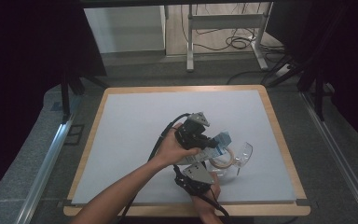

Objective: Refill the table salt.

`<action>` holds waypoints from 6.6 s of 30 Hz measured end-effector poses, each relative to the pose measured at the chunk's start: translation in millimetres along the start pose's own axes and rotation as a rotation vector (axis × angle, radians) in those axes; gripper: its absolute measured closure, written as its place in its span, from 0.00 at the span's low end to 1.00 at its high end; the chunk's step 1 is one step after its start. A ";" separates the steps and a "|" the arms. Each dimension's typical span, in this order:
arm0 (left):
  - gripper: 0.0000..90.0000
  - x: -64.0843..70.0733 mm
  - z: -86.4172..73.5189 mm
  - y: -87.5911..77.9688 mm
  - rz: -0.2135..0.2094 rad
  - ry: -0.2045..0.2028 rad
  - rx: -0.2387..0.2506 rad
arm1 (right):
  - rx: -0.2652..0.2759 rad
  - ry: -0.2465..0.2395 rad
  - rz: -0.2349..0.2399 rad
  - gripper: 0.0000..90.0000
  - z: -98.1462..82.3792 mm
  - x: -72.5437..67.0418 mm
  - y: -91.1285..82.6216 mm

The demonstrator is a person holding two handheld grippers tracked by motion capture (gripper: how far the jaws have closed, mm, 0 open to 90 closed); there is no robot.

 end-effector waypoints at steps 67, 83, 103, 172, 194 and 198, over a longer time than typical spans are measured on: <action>1.00 2.8 24.1 5.9 0.030 0.074 -0.128 | 0.065 0.030 -0.101 0.48 14.0 -3.3 1.8; 1.00 1.6 23.9 6.8 0.027 0.065 -0.132 | 0.061 0.021 -0.096 0.49 14.6 -3.7 1.3; 1.00 3.7 24.9 4.9 0.036 0.059 -0.143 | 0.058 0.039 -0.112 0.50 20.7 -3.5 3.7; 1.00 8.1 31.3 9.5 0.055 0.079 -0.205 | 0.094 0.076 -0.138 0.50 29.2 -2.1 6.1; 1.00 9.1 30.2 7.7 0.057 0.072 -0.198 | 0.100 0.071 -0.146 0.50 30.9 -3.5 6.3; 1.00 7.9 29.2 7.3 0.052 0.064 -0.198 | 0.099 0.073 -0.144 0.50 31.0 -4.6 7.1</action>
Point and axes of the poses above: each handheld gripper's, and its own axes: y roughly forward along the jaws, z roughly out of its top, x roughly to its right, the point moved 3 cm from there along y, roughly forward along the jaws, and after that the axes turned 11 degrees about -x, right-handed, at the moved point
